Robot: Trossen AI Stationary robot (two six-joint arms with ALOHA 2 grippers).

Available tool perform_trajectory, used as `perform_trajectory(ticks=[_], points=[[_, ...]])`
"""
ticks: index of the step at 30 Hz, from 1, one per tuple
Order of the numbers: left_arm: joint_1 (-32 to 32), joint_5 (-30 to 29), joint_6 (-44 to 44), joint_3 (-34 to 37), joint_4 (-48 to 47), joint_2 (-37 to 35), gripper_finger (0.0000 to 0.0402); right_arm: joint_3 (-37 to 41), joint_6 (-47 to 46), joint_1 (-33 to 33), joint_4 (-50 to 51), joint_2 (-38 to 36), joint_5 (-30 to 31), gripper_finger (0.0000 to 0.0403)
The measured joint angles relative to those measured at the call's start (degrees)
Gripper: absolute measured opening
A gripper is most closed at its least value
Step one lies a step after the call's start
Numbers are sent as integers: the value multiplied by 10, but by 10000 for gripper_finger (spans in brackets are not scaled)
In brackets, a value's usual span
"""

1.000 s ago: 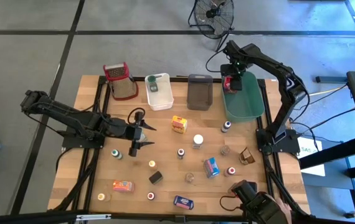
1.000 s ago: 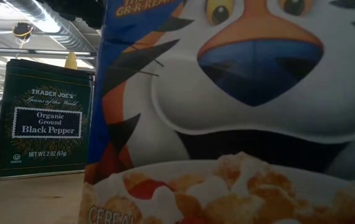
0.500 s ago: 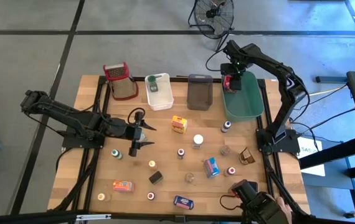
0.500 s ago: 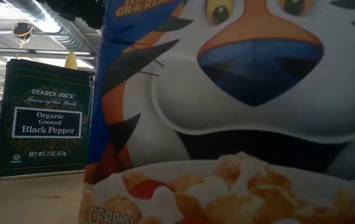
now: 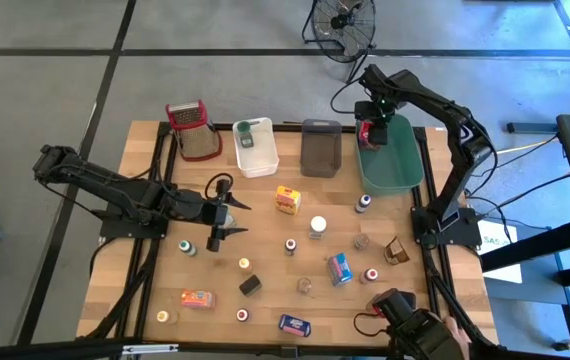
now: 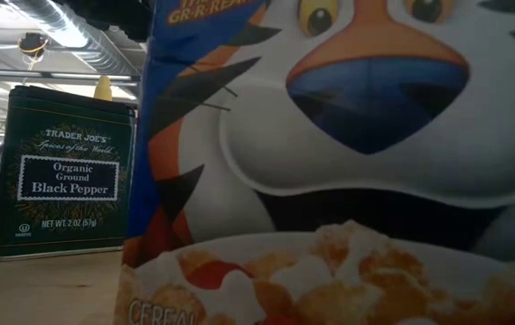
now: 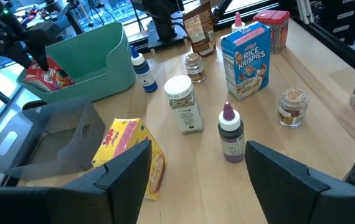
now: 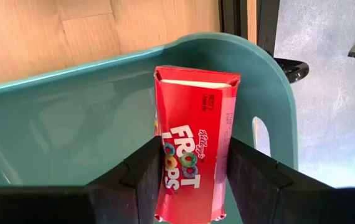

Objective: Pick & Place Kitchen Items
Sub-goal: Put the red cereal box into the green bin

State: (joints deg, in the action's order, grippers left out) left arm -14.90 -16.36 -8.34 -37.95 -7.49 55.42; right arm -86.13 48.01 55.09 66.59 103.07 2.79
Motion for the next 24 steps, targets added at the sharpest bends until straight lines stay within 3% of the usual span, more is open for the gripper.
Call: perform_trajectory(ticks=[24], points=[[0,0,-15,0,0,0,253,0,-11,2,3,0,-6,168]])
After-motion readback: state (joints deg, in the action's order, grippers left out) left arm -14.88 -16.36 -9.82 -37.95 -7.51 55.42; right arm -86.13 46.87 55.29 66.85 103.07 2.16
